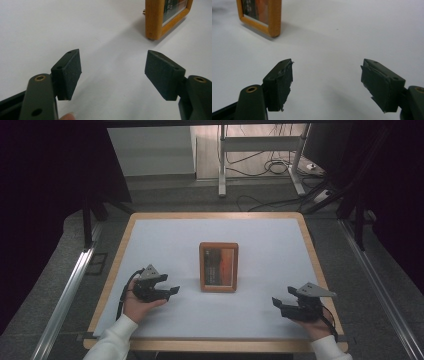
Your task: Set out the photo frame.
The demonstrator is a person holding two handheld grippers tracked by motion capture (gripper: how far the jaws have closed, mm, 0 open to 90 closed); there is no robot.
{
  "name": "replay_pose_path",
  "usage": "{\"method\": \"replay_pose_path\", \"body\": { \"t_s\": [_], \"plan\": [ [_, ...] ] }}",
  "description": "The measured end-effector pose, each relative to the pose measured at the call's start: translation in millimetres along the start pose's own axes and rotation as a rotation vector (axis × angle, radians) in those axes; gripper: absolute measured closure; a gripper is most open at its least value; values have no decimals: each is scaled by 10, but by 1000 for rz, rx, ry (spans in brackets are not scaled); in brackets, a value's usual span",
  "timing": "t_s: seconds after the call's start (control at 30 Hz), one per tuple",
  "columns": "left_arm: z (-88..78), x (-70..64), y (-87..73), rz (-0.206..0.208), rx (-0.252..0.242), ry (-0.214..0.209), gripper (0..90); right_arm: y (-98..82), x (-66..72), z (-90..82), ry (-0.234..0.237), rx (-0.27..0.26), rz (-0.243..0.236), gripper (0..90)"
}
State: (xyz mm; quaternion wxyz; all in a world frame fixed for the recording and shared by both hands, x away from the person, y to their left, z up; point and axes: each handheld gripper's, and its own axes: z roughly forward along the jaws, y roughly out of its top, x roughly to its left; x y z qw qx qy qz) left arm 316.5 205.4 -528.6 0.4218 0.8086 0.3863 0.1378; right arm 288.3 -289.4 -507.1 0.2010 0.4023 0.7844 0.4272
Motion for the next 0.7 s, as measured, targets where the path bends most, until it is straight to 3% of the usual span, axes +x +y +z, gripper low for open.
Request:
{"method": "replay_pose_path", "body": {
  "t_s": [0.13,0.27,0.7],
  "plan": [
    [-26,-28,-14,0,-2,9,290,-39,-49,-59,-8,-15,8,252],
    [-42,-26,-31,-4,-2,14,290,-33,-30,11,-25,-4,-3,221],
    [-28,-14,-43,4,-1,9,290,13,86,140,12,0,1,215]
  ]
}}
